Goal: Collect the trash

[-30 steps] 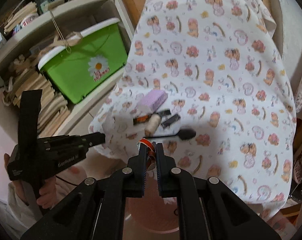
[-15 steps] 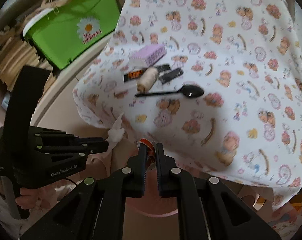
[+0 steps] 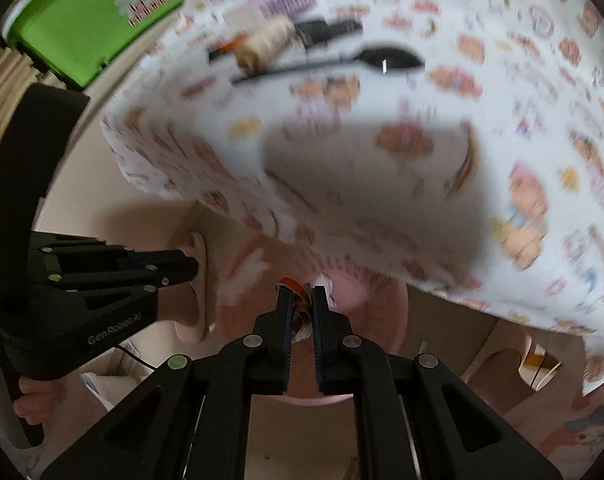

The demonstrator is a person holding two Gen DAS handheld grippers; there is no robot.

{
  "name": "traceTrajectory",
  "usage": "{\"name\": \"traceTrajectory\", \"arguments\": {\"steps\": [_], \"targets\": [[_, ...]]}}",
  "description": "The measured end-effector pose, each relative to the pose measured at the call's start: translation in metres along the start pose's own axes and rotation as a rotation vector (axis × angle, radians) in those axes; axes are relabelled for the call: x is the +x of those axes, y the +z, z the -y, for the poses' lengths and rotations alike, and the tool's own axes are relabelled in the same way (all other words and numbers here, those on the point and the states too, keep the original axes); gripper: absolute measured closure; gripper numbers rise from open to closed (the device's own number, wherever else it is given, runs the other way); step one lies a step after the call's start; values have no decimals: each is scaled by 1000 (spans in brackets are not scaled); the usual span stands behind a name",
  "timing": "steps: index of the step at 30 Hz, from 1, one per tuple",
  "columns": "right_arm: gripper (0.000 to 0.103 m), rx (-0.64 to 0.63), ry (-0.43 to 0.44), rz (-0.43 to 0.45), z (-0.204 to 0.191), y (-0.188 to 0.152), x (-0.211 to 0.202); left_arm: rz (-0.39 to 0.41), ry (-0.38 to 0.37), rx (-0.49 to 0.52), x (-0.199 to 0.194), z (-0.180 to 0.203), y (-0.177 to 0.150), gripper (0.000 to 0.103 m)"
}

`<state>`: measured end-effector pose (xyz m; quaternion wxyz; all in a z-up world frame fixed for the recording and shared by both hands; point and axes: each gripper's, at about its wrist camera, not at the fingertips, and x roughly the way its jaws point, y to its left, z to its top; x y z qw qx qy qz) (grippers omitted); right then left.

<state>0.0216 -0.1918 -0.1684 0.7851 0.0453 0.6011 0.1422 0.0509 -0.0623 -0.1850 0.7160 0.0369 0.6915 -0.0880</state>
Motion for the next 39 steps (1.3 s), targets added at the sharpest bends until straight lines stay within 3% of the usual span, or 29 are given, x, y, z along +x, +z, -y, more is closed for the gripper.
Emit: {"name": "traceTrajectory", "arguments": {"steps": [4,7,8,9,11,13,14,16,21,24,32,39], "targets": [[93,7,-28,-54,3,-2,22,-75,-3,-34,24,-5,-3,94],[92,39,-1,-97,9,-2,35,-101,4,-43,35,-7,-5,94],[90,53,15,-111,12,-3,38,-111,2,-50,37,-9,-6,89],[86,72,27,-126,15,-4,41,-115,0,-57,38,-11,-8,77],[73,106,29,-136,21,-5,44,-111,-3,-73,37,-14,-8,64],[61,119,26,-127,23,-5,41,-99,-6,-82,33,-18,-8,61],[59,120,24,-119,23,-4,39,-91,-9,-90,30,-19,-8,55],[50,112,13,-96,22,-3,33,-67,-13,-104,22,-22,-6,44],[42,42,-57,-8,13,-2,10,17,15,-88,-2,-23,-3,37],[30,2,-98,57,8,0,-5,68,37,-72,-16,-22,-1,34],[22,-63,-140,197,-3,3,-41,214,87,-52,-51,-26,-1,33],[22,-50,-134,236,2,5,-59,353,167,-31,-80,-26,-3,31]]}}
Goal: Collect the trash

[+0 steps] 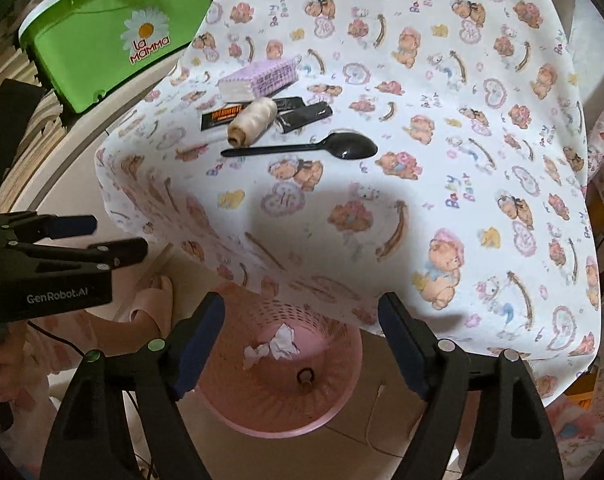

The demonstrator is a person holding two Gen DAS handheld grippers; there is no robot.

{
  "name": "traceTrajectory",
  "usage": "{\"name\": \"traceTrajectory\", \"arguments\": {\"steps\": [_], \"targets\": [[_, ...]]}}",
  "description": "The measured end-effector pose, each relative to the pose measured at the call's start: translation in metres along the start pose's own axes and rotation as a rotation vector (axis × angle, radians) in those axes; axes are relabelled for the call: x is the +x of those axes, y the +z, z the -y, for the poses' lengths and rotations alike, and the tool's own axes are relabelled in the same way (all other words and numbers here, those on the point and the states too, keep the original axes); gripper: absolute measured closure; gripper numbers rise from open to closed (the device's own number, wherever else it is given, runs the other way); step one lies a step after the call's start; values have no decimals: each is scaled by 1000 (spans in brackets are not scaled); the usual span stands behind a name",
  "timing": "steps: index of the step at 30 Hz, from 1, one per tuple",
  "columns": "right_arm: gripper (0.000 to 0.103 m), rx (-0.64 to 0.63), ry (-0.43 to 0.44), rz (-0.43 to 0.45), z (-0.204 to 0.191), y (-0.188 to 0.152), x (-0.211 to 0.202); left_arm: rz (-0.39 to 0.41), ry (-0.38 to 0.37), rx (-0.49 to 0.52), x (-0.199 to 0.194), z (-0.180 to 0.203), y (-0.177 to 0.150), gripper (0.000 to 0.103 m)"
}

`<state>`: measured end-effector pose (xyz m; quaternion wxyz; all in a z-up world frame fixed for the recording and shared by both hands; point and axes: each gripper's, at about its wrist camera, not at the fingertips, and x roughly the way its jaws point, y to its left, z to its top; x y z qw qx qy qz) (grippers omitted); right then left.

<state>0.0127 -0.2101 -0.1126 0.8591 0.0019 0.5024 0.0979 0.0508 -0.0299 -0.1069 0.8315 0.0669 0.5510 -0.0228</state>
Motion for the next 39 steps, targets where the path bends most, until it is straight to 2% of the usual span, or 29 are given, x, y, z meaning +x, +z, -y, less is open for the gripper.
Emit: {"name": "traceTrajectory", "arguments": {"steps": [7,11,25,28,31,36,39], "targets": [[22,16,-2,30,0,2,-5,70,-47,-19,-16,-7,5,28],[20,40,-13,97,4,3,-17,113,-74,-30,-21,-8,9,20],[18,20,-96,183,9,14,-28,215,-81,-3,-31,-1,29,20],[18,-5,-132,207,8,17,-30,257,-105,51,-36,5,38,27],[18,-14,-149,220,9,20,-31,272,-134,71,-34,8,46,38],[18,3,-150,226,14,27,-30,228,-210,26,-17,3,56,49],[17,12,-153,225,17,30,-28,206,-212,7,-7,3,60,53]]}}
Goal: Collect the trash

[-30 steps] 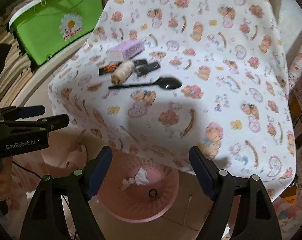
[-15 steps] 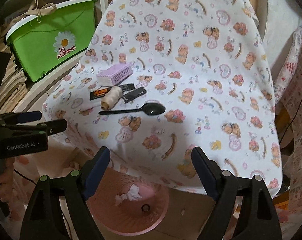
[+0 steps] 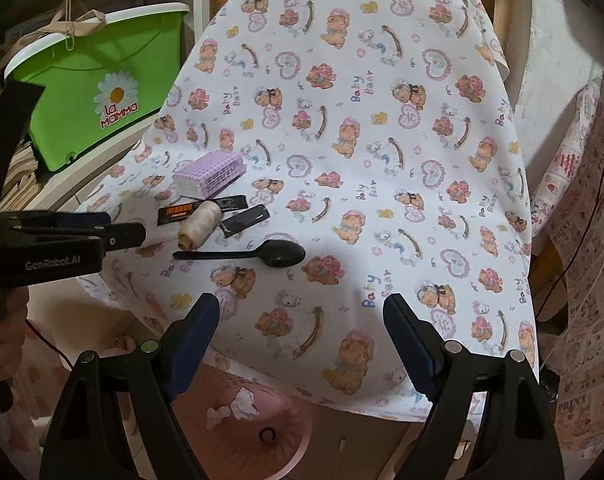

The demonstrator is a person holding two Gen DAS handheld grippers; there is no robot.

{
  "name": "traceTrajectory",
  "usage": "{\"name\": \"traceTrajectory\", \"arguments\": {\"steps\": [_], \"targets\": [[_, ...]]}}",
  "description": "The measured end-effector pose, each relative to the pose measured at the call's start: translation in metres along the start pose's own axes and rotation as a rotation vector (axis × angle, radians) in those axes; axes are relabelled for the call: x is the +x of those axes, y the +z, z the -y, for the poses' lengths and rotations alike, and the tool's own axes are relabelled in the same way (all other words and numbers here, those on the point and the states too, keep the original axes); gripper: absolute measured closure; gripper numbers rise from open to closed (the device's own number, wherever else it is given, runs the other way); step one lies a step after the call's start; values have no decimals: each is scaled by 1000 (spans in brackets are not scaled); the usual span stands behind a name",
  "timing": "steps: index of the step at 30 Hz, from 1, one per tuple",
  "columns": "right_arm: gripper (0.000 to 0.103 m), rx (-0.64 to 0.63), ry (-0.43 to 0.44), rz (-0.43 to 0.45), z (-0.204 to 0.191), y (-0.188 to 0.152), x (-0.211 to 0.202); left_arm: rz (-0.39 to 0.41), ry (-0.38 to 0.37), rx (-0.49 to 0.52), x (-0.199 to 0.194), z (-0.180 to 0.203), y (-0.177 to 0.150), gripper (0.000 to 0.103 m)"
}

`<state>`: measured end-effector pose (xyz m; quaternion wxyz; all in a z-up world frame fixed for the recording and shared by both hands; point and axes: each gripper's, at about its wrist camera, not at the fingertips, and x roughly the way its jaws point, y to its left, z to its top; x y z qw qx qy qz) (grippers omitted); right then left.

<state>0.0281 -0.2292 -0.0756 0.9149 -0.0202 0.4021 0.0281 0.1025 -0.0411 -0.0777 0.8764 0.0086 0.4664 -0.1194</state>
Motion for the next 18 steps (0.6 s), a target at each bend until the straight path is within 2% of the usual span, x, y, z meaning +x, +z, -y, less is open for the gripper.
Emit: {"name": "traceTrajectory", "arguments": {"steps": [4,8,14,16,17,18], "targets": [[17,12,3,-20,3,1,6,-18,7,-5,12,0,-1,56],[17,11,3,-18,4,2,6,-19,-41,19,21,6,-3,68],[17,0,-14,-6,4,1,3,-14,15,68,27,15,-4,68],[17,5,-13,-9,6,1,2,-10,35,83,28,18,-5,75],[17,9,-13,-10,7,0,2,-9,49,84,28,18,-5,81],[17,12,-14,-11,8,0,2,-11,48,80,29,17,-4,81]]}}
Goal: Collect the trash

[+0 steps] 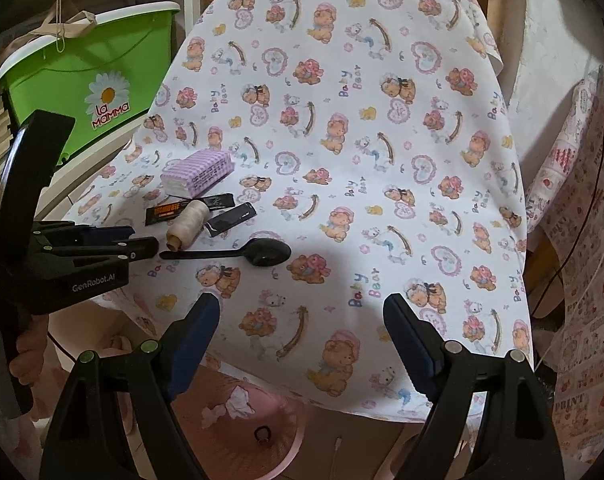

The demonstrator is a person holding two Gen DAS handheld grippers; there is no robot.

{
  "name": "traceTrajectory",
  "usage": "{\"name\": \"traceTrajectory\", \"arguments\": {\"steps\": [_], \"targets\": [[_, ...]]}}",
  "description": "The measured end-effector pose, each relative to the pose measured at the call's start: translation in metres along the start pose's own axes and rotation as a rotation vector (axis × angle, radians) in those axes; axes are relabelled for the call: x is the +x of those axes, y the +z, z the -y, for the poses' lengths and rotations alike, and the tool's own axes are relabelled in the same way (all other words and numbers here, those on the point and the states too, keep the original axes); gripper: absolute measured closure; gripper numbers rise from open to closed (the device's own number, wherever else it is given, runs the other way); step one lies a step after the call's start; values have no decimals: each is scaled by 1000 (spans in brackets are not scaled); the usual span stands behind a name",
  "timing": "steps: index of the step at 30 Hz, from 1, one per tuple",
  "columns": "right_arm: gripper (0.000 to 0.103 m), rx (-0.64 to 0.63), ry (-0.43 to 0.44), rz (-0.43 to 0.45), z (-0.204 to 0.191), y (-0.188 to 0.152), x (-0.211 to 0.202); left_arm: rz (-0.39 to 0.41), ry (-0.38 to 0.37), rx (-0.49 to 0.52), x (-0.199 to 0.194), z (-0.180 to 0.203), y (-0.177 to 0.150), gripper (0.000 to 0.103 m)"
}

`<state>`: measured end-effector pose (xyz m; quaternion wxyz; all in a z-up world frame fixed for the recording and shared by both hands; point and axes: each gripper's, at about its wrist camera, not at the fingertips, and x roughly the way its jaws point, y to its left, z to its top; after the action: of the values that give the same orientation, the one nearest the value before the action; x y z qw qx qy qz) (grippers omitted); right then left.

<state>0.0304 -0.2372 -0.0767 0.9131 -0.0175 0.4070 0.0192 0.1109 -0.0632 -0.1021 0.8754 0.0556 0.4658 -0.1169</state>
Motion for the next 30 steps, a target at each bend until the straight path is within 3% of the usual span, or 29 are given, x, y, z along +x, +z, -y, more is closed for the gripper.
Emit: {"name": "traceTrajectory", "arguments": {"steps": [5,11,22,26,30], "targets": [[17,15,-7,0,5,0,-1,-28,-34,-70,-4,-9,0,81],[17,26,-6,2,7,2,-1,51,-37,-89,-32,-14,-1,82],[17,52,35,7,-10,15,9,145,45,-123,-64,-29,0,81],[17,57,61,40,-29,27,17,135,23,-138,-62,-37,0,81],[17,77,108,133,-48,37,17,129,41,-153,-59,-42,0,81]]}}
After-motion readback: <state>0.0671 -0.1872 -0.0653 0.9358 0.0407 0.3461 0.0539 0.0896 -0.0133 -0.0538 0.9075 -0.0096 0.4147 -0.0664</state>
